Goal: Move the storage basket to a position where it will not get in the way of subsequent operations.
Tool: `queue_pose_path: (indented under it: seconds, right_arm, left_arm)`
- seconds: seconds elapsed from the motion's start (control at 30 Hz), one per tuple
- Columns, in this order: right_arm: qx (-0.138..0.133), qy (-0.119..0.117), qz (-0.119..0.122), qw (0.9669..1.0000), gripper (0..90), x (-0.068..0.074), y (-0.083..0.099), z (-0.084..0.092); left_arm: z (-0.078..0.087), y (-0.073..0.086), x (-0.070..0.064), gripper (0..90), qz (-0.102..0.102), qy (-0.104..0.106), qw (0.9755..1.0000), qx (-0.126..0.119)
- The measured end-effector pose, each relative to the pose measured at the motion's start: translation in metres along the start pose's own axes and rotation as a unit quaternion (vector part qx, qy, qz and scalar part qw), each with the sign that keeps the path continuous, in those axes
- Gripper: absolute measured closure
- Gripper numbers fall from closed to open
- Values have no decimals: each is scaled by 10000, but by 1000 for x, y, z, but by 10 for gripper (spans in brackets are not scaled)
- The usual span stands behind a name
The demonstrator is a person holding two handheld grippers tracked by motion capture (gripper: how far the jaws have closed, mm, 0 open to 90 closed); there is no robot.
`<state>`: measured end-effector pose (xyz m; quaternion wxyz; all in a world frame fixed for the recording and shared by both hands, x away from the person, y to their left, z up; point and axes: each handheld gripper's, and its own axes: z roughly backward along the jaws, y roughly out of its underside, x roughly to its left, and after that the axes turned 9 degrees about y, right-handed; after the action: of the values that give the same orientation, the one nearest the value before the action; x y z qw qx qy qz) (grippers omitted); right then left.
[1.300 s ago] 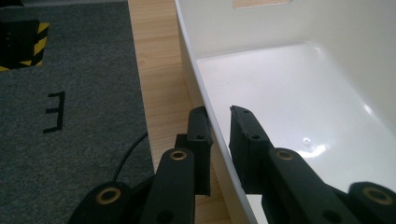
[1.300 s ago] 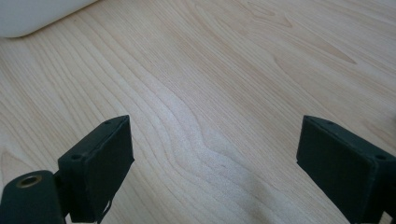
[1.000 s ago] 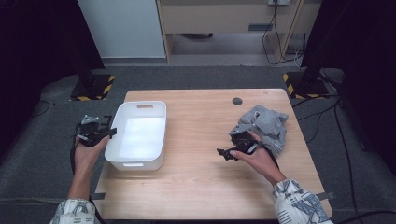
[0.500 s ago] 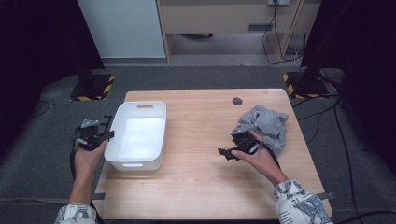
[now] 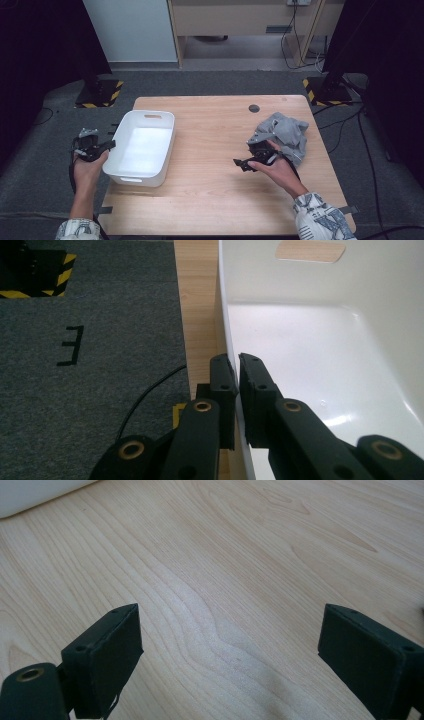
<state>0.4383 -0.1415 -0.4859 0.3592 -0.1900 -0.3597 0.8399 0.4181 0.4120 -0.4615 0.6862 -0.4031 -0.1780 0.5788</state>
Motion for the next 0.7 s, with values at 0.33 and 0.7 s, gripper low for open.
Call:
queue_pose_path:
  seconds: [0.33,0.7]
  right_arm:
    - [26,-48,38,10000,106,2,0,-1]
    - [29,-69,47,10000,106,2,0,-2]
  left_arm:
    - [-1,0,-2,862,225,-176,9996,-76]
    - [-4,-3,-4,864,403,-347,9985,-122]
